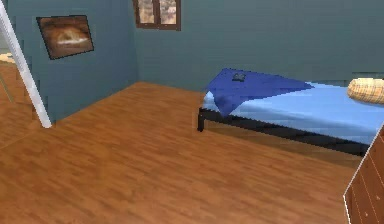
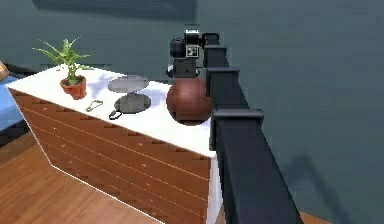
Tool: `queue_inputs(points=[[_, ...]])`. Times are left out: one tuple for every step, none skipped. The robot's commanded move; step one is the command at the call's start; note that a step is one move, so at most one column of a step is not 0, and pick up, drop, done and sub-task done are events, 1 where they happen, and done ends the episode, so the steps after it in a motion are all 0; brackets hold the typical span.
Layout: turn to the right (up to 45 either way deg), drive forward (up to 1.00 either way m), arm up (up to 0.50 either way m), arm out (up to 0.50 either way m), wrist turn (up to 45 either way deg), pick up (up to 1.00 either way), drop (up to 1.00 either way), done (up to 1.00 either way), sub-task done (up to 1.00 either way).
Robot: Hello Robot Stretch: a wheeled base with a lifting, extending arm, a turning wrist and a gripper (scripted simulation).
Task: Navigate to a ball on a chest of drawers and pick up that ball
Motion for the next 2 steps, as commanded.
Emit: queue_inputs(points=[[0.0,0.00,0.00,0.00,6.0,0.00,0.00,0.00,0.00],[0.0,0.00,-0.16,0.00,0.0,0.00,0.00,0.00,0.00]])
